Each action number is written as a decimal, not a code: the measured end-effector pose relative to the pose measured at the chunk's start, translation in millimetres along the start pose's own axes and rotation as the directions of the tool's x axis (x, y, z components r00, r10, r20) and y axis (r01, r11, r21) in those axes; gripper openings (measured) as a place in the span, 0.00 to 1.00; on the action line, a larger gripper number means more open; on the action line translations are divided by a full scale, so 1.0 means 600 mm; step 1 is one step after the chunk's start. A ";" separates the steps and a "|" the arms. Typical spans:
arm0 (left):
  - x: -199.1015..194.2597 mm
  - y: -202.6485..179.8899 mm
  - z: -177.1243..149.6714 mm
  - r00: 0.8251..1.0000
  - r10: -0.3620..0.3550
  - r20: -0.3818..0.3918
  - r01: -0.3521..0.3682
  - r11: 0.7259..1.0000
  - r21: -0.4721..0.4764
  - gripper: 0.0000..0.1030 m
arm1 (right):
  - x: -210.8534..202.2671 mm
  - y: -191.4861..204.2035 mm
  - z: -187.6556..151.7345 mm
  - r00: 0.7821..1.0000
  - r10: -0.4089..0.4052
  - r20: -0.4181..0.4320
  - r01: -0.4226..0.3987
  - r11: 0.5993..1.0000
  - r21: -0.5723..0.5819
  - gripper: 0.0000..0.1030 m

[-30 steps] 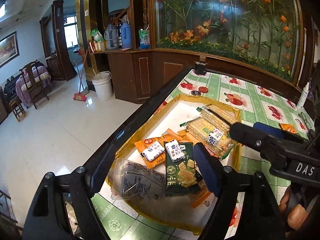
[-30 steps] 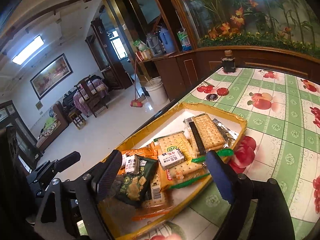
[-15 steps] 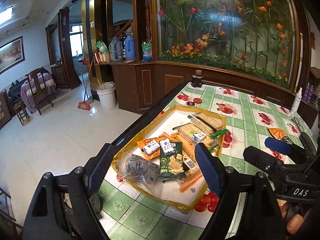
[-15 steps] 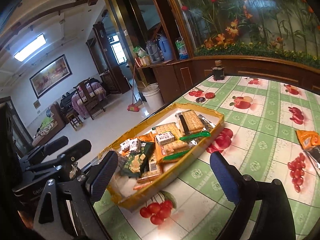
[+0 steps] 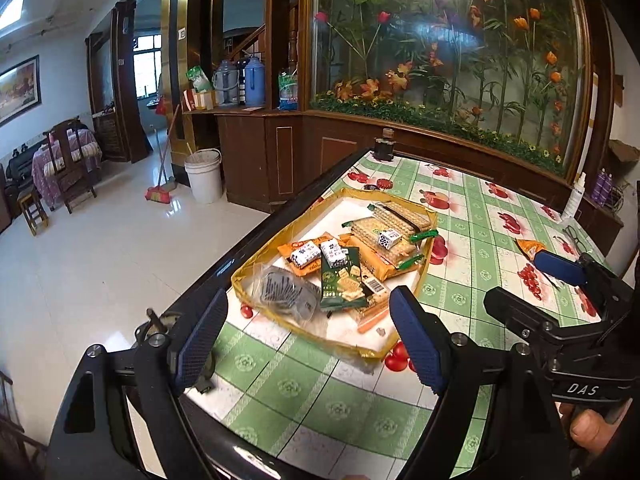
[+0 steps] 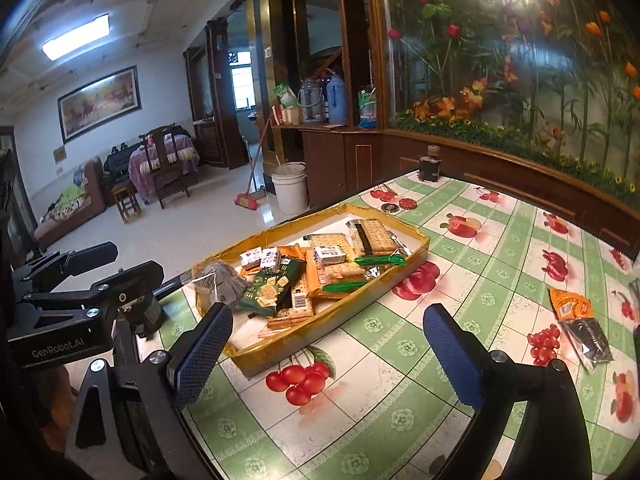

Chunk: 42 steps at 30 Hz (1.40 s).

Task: Organize snacks

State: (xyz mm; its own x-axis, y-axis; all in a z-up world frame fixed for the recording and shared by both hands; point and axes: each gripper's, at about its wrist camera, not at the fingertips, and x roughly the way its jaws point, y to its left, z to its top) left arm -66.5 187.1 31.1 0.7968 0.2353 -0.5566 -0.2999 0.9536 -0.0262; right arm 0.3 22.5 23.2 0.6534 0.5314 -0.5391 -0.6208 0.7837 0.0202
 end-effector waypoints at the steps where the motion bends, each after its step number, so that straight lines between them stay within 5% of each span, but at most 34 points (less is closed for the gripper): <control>1: -0.004 0.004 -0.003 1.000 0.000 0.001 0.000 1.000 -0.006 0.81 | -0.001 0.005 -0.001 1.000 0.000 0.000 0.000 1.000 -0.011 0.94; 31: -0.074 -0.013 -0.057 0.999 0.023 0.029 -0.025 0.996 0.081 0.81 | -0.036 0.081 -0.054 1.000 -0.006 0.008 0.007 0.993 -0.118 0.95; 42: -0.094 -0.014 -0.060 0.992 0.090 0.086 -0.100 0.988 0.119 0.81 | -0.032 0.076 -0.057 0.999 0.031 -0.004 -0.032 0.996 -0.085 0.95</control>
